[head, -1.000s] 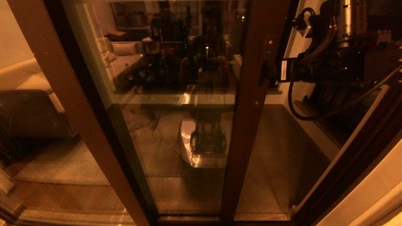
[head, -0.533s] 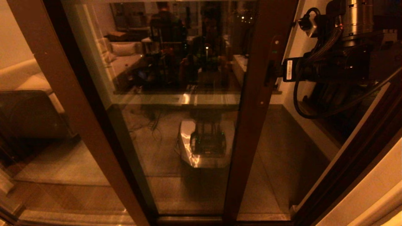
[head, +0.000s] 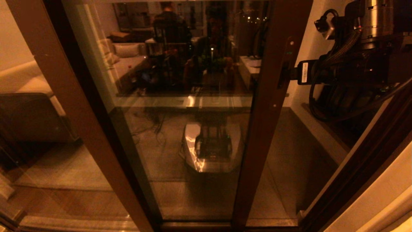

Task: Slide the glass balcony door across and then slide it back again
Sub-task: Close the slid door

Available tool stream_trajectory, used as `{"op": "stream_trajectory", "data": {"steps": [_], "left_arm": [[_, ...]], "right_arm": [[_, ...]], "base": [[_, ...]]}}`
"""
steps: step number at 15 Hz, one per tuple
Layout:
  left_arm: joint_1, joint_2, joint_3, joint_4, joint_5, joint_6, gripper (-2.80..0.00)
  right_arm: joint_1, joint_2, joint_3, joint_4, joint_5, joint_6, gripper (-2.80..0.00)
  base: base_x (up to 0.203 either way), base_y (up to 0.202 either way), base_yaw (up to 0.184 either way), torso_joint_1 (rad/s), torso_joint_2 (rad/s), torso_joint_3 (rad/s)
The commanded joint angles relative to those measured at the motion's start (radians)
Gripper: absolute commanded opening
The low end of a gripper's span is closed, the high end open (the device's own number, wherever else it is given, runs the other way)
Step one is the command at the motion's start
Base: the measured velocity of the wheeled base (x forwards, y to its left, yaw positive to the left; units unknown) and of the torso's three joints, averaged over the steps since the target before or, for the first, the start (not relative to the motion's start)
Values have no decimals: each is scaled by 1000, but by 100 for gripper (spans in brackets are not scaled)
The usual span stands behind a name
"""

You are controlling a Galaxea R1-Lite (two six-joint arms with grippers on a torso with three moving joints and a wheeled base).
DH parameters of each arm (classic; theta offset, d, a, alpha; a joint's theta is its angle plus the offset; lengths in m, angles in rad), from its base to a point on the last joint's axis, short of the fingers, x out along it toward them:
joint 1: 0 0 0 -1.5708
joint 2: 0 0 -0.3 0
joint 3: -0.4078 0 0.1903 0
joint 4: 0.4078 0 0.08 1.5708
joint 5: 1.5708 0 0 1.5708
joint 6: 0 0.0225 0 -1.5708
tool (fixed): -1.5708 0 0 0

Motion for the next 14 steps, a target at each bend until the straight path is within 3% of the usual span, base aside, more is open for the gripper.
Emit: {"op": "stream_trajectory", "data": {"steps": [1,14], "left_arm": [[0,-2,0,1,0,0,-280],[0,-1,0,1,0,0,-280]], "right_arm": [[-9,-10,4,3,3,0,0],[-48,-31,22,3,40,-2,0]], "base": [[0,0,0,0,0,0],[0,0,0,0,0,0]]}}
